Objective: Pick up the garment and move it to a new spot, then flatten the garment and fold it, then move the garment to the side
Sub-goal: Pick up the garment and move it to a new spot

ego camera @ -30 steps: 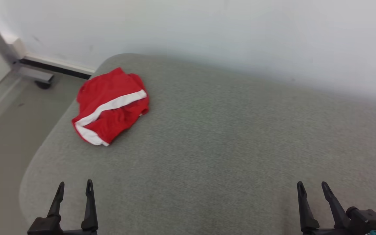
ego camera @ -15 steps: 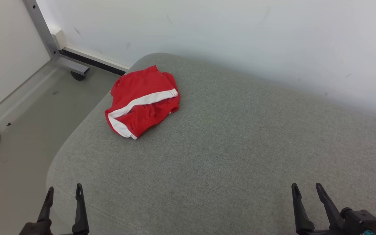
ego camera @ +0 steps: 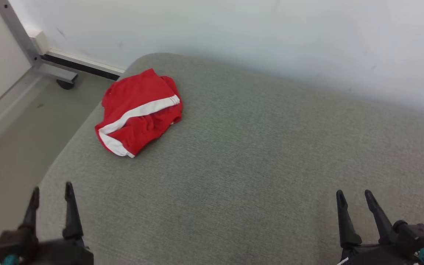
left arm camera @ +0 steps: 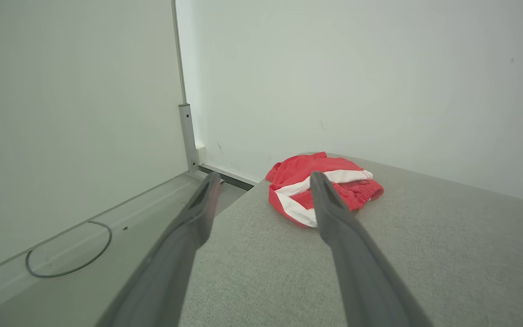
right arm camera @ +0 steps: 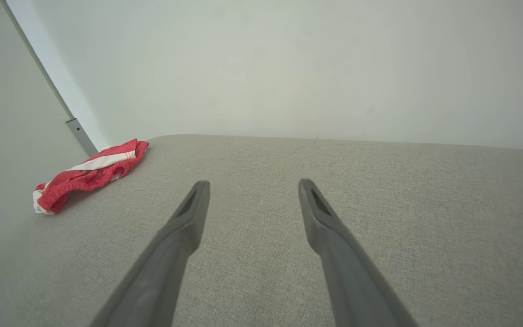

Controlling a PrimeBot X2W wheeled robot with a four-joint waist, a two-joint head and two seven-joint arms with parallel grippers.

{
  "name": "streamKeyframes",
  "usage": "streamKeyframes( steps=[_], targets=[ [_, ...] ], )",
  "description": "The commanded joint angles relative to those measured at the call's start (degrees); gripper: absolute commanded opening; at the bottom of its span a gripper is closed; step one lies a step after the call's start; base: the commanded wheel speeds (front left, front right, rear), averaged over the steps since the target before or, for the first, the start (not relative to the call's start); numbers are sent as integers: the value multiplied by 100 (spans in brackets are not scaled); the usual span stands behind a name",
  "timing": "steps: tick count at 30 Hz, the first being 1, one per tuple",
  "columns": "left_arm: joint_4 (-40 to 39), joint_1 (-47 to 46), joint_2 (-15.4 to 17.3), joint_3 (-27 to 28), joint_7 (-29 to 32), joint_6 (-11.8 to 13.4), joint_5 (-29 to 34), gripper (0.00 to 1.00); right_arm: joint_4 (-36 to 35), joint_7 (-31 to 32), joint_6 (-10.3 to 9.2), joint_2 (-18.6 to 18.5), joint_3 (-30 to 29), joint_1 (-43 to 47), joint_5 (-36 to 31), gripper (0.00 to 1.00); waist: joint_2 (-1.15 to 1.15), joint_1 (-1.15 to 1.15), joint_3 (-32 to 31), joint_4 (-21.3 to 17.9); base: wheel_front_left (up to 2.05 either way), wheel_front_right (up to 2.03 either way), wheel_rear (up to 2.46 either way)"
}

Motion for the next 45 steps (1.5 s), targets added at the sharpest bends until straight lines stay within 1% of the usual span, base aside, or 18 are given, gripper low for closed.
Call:
streamKeyframes(
  steps=[1,4,7,14,19,24,27,32,35,36,41,45],
  targets=[
    [-2,-133,52,28,-18,4,-34,100,-29,4,-15,-3,-16,-59,-40,100,0,0,204,-213,0,0,0],
    [137,-542,163,77,53,-49,-212,100,-140,43,-15,-68,-83,-154,-73,100,0,0,429,-448,0,0,0],
    [170,-1052,291,208,74,-51,-355,100,-281,82,-15,-133,-161,-284,-108,100,0,0,729,-707,0,0,0],
    [526,-2172,758,405,252,-87,-610,100,-686,184,-15,-255,-399,-584,-198,100,0,0,1529,-1330,0,0,0],
    [881,-2965,1064,453,427,-119,-761,100,-1071,285,-15,-324,-575,-747,-250,100,0,0,2039,-1624,0,0,0],
    [1388,-3628,1377,423,542,-153,-875,100,-1438,404,-15,-381,-748,-835,-310,100,0,0,2402,-1791,0,0,0],
    [1841,-3949,1598,396,594,-192,-900,100,-1628,486,-15,-414,-843,-841,-316,100,0,0,2540,-1844,0,0,0],
    [2586,-4261,1821,347,596,-204,-989,100,-1907,641,-15,-389,-911,-829,-367,100,0,0,2626,-1903,0,0,0],
    [3078,-4363,1925,240,728,-227,-1016,100,-2047,714,-15,-406,-894,-859,-368,100,0,0,2645,-1932,0,0,0],
    [3078,-4363,1925,240,728,-227,-1016,100,-2047,714,-15,-406,-894,-859,-368,100,0,0,2645,-1932,0,0,0],
    [3808,-4573,2102,22,1114,-250,-1108,100,-2189,797,-15,-414,-892,-838,-389,100,0,0,2631,-1983,0,0,0],
    [4322,-4728,2171,-183,1610,-246,-1251,100,-2246,845,-15,-415,-897,-801,-390,100,0,0,2631,-2021,0,0,0]
  ],
)
